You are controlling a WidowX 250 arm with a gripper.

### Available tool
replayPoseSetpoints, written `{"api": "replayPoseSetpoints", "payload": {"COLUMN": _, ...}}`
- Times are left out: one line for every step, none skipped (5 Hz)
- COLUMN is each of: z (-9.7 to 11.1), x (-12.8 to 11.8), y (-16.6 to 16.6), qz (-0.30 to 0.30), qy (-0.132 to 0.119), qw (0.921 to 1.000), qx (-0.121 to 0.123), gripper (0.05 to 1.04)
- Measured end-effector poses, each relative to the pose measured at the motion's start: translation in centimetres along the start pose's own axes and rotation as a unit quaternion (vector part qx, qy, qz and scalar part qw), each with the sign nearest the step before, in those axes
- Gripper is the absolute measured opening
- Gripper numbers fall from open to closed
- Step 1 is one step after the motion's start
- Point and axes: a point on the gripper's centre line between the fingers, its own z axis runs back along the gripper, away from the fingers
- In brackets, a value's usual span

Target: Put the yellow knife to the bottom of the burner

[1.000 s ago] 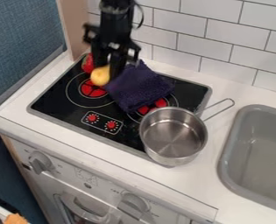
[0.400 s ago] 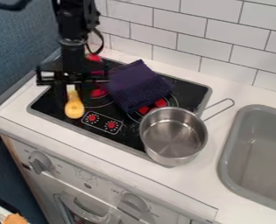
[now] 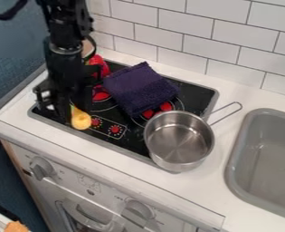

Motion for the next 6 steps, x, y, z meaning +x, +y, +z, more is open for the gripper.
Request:
{"api": "replayPoseSetpoints", "payload": {"z": -0.2, "x": -0.7, "y": -0.5, "qz": 0.125, "qy": 0.002, "qw": 0.9922, "qx": 0.000, "gripper": 0.416}}
{"api": "replayPoseSetpoints", "payload": {"z": -1.3, "x": -1.6, "y": -0.2, "qz": 0.199, "qy": 0.023, "qw": 0.9796, "qx": -0.010, "gripper": 0.416}}
{"api": "replayPoseSetpoints", "payload": {"z": -1.9, "x": -2.0, "y": 0.0, "qz": 0.205, "qy": 0.022, "qw": 0.9783, "qx": -0.026, "gripper": 0.416}}
{"api": "replayPoseSetpoints", "payload": {"z": -2.1, "x": -2.8, "y": 0.1, "qz": 0.190, "qy": 0.015, "qw": 0.9811, "qx": -0.032, "gripper": 0.416}}
{"api": "replayPoseSetpoints", "payload": {"z": -2.6, "x": -2.8, "y": 0.0, "qz": 0.185, "qy": 0.013, "qw": 0.9821, "qx": -0.028, "gripper": 0.416}}
{"api": "replayPoseSetpoints", "payload": {"z": -3.1, "x": -2.8, "y": -0.3, "qz": 0.173, "qy": 0.014, "qw": 0.9846, "qx": -0.024, "gripper": 0.416}}
